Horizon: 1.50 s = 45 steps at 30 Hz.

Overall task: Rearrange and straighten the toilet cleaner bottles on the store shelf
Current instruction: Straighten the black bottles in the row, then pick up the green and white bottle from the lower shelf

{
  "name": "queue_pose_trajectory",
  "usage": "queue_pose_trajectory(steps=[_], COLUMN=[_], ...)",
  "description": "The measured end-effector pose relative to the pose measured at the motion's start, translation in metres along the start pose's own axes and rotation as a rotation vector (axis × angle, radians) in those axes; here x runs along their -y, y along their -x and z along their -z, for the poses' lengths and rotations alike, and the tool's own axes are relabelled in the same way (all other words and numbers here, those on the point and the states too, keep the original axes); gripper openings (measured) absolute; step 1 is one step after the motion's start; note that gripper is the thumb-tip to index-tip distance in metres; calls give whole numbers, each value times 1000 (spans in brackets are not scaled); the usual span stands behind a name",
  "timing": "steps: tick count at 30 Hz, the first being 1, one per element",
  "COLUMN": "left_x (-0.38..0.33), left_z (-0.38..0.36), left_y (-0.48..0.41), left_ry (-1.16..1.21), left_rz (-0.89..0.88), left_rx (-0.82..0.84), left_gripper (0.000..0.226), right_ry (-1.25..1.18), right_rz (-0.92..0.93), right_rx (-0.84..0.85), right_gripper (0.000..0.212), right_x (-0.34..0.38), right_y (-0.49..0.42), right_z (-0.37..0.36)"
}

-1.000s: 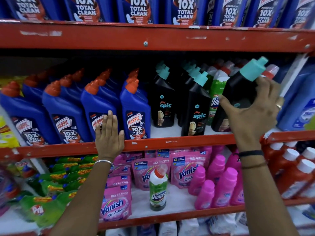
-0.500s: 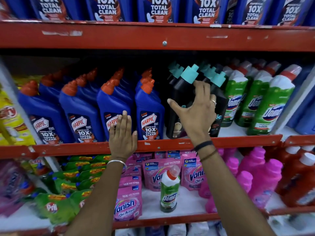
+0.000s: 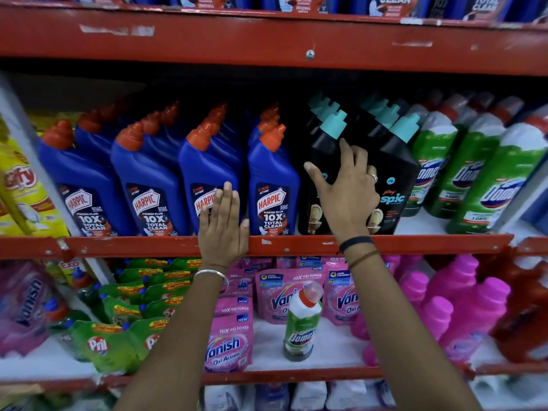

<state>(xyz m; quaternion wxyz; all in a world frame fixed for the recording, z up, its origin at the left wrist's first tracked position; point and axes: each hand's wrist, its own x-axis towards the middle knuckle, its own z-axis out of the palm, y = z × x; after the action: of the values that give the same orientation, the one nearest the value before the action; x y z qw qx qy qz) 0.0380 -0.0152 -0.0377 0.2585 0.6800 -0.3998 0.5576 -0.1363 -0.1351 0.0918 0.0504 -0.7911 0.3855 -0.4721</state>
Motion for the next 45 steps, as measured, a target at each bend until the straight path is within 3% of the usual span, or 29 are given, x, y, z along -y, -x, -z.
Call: queue_pose_trajectory(steps=[5, 8, 11, 17, 22, 25, 31, 37, 40, 45], left_x=[-1, -1, -2, -3, -2, -2, -2, -3, -4, -4], left_z=[1, 2, 1, 0, -3, -4, -3, 0, 0, 0], left_y=[-2, -4, -4, -5, -2, -1, 1, 2, 1, 2], left_ry=[-21, -25, -28, -35, -20, -25, -41, -47, -33, -23], left_rz=[-5, -8, -11, 11, 32, 37, 37, 52, 29, 14], left_rx=[1, 1, 1, 1, -13, -20, -13, 7, -4, -31], left_gripper=[65, 66, 65, 60, 53, 53, 53, 55, 61, 61], right_ry=[-186, -386, -462, -342, -400, -385, -409, -344, -383, -415], right_rz=[18, -65, -183, -407, -604, -620, -574, -451, -405, -329], right_rx=[-108, -108, 69, 424, 470, 467, 415, 307, 209, -118], right_gripper=[65, 58, 71, 108, 81, 72, 69, 69, 70, 69], right_x=[-16, -36, -63, -95, -98, -101, -101, -93, -95, -107], right_y=[34, 78, 137, 231, 254, 255, 241, 170, 133, 72], right_z=[7, 1, -18, -68, -93, -98, -71, -1, 40, 90])
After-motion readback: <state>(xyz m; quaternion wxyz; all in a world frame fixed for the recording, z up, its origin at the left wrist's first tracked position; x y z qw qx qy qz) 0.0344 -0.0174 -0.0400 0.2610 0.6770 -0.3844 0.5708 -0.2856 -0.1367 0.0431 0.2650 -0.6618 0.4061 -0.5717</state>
